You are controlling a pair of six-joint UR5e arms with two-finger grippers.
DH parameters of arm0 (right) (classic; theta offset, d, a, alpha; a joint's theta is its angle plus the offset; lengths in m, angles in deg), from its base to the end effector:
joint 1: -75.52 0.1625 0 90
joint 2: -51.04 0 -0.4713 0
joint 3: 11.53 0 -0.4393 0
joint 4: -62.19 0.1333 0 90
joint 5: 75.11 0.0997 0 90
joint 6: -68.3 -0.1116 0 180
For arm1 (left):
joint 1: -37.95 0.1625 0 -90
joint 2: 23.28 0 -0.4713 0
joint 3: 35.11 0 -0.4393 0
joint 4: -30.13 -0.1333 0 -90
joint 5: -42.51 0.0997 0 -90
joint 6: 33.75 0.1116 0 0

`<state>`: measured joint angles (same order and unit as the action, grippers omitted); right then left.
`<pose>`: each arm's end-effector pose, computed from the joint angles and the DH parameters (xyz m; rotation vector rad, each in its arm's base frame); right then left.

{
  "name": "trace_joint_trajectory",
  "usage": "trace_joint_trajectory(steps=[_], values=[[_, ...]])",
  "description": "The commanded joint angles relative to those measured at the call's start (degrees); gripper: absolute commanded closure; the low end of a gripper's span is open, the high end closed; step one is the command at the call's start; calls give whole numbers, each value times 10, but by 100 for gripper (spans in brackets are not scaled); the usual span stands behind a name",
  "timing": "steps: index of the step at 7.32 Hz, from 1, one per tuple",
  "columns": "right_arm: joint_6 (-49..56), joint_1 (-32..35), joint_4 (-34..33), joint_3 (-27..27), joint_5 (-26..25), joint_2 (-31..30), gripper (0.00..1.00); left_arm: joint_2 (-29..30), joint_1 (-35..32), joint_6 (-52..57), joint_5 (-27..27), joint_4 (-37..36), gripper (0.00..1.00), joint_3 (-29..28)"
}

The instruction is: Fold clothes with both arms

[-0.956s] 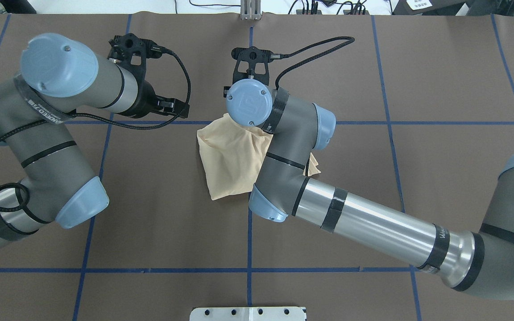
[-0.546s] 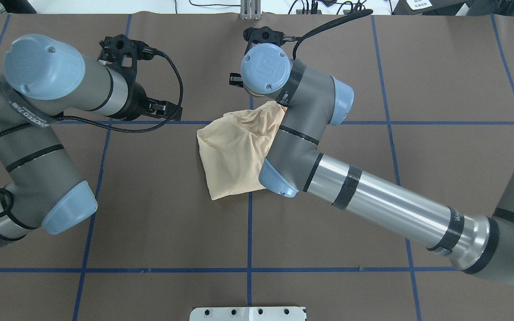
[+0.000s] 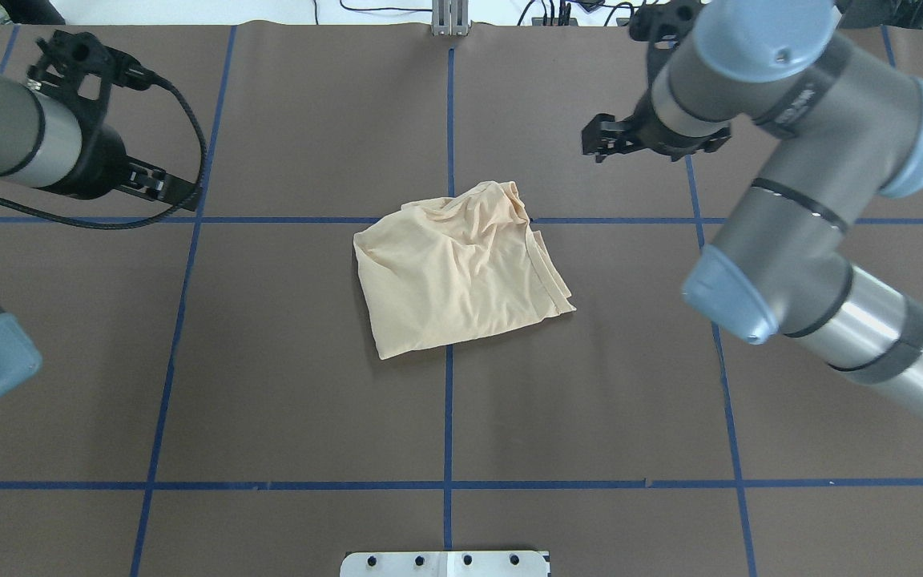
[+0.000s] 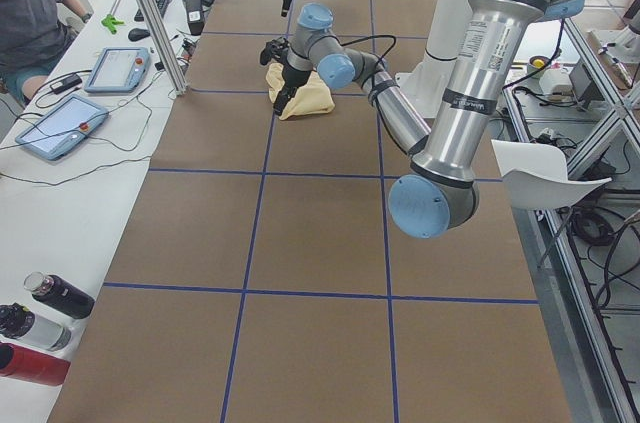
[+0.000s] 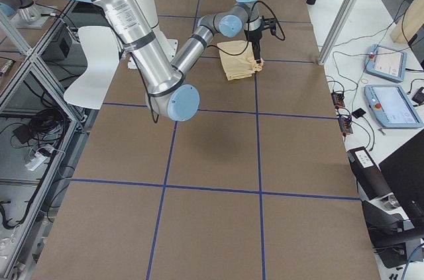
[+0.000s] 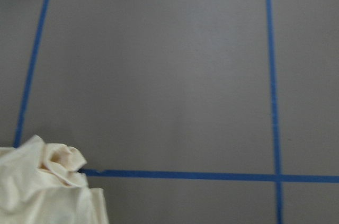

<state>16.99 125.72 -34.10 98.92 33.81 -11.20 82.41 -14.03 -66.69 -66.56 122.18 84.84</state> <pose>-0.3459 -0.5669 0.2640 0.2823 -0.7380 0.0695 0.2808 -0.5163 0.2994 0.4902 0.7347 0.2213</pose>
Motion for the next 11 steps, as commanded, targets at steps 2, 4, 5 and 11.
trace_joint_trajectory(steps=[2,4,5,11], values=[[326,213,-16,73,157,-236,0,-115,-206,247,-91,-6,0,-4],[526,356,-16,6,220,-326,0,-151,-289,272,-118,-6,0,-54],[590,390,-16,-28,220,-356,0,-164,-319,314,-124,-1,0,-96],[607,437,-16,-87,225,-368,0,-218,-386,454,-260,-59,0,-208]])
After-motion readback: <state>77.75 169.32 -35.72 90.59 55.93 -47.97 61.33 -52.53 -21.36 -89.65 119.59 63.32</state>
